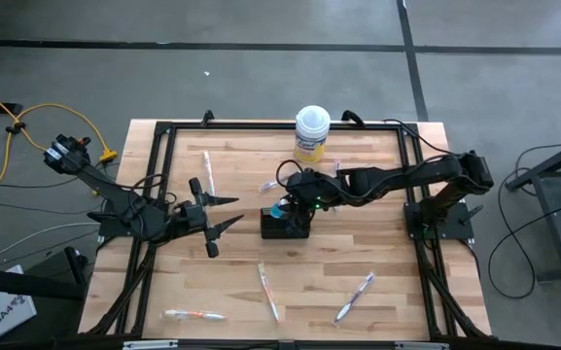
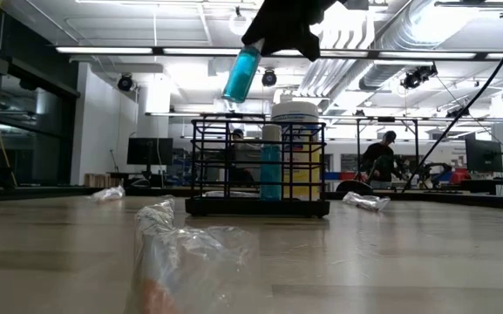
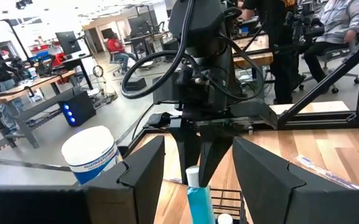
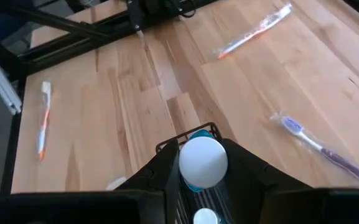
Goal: Pick & Place toothbrushing station
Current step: Put the blue mouthwash into the wire organizer
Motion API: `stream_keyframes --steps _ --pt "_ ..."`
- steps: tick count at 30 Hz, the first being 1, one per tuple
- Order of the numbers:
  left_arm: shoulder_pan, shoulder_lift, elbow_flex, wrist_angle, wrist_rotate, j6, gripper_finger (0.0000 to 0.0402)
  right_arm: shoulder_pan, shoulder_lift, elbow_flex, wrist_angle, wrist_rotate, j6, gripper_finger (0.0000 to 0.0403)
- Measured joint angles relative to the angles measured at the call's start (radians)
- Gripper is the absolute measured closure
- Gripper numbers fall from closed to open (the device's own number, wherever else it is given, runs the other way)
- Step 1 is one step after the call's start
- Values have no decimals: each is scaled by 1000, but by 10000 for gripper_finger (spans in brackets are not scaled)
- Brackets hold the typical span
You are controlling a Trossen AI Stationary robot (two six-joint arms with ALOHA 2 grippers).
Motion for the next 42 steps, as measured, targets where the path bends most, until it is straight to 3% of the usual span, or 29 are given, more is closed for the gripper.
stream_keyframes --steps 5,14,42 --pt "0 0 0 0 -2 0 219 13 0 0 -17 19 58 313" --pt "0 0 0 1 -2 0 219 52 0 0 -15 180 167 313" --pt "0 0 0 -45 1 -16 219 77 82 0 -57 172 272 313"
